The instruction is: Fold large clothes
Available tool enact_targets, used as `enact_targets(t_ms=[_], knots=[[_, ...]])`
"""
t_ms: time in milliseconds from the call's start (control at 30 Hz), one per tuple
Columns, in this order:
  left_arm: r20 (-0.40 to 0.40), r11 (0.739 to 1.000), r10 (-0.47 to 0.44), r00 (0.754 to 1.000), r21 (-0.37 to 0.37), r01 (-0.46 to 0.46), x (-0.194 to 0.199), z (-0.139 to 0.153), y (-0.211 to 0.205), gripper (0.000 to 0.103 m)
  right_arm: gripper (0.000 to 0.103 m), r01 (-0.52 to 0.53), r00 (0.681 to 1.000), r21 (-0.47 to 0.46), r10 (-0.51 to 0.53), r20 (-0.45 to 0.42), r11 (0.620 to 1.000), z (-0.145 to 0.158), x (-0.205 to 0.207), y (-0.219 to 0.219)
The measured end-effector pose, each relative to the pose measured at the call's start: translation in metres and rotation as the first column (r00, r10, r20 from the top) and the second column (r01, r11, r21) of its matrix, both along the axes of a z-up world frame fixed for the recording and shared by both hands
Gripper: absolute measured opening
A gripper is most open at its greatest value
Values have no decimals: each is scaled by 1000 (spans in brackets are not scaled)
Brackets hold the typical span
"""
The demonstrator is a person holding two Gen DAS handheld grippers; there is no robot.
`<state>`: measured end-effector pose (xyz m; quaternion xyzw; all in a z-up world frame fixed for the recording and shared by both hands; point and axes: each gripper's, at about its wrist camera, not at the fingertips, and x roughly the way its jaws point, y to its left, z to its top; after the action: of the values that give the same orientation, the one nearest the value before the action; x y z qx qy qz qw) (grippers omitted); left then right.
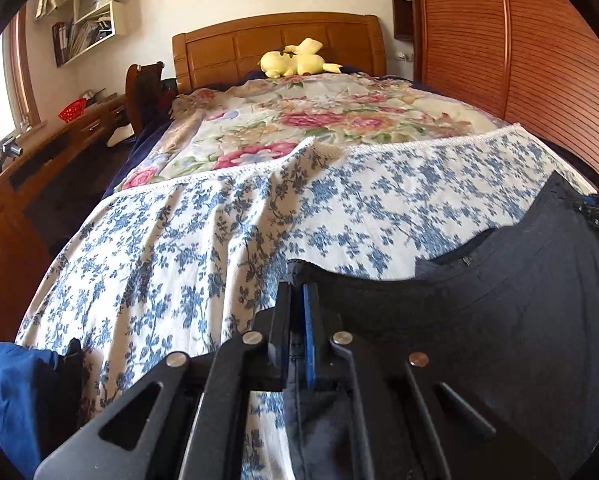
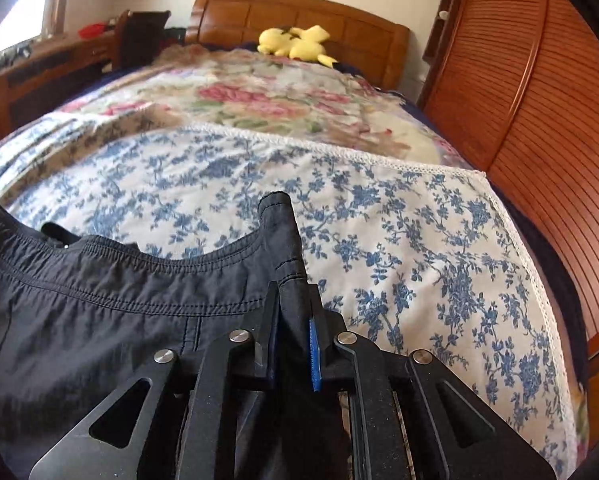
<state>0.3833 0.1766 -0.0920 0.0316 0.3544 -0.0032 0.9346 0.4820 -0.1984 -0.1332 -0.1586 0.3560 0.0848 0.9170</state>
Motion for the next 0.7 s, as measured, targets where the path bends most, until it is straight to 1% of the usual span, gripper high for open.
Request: enact_targets(t_ms=[33,67,100,133,167,200,300,367,433,567,700], knots=[[-3,1000,-2,1000,0,2,-4,0,-1,5,16,5,1000,-8,-5,1,1000,-1,-3,0],[-3,1000,-3,1000,0,3,-8,1,-3,7,27,10,1000,-21,-10,6,1000,-1,-6,0],[-2,1000,-11,1000,-6,11,-16,2,-3,11,41,5,1000,-26,-5,6,1000,-1,-8,0],[0,1000,-18,1000,-9,18,-23,4,-5,14,48,-4,1000,-21,4,6,1000,1,-13,0],[2,1000,-22,1000,-10,22,-27,6,-7,20,54,-11,1000,-14,11,8,1000,3,-19,-2],[7,1000,-26,1000,-14,26,-35,8,-9,23,55,-19,1000,-9,19,11,1000,6,-27,-2],[22,999,-46,999,-24,46,-60,14,-17,26,55,-83,997,21,83,1,996,13,-57,0],[38,998,-52,998,-21,53,-79,18,-25,27,55,-133,991,44,133,-1,990,17,-81,5],[50,997,-64,997,-37,66,-98,21,-31,27,55,-172,985,73,173,-6,982,17,-107,11],[57,995,-73,996,-62,77,-127,21,-43,29,55,-224,973,129,230,-32,966,10,-152,26],[54,993,-80,995,-81,84,-159,12,-55,31,55,-268,958,182,282,-53,946,-2,-188,40]])
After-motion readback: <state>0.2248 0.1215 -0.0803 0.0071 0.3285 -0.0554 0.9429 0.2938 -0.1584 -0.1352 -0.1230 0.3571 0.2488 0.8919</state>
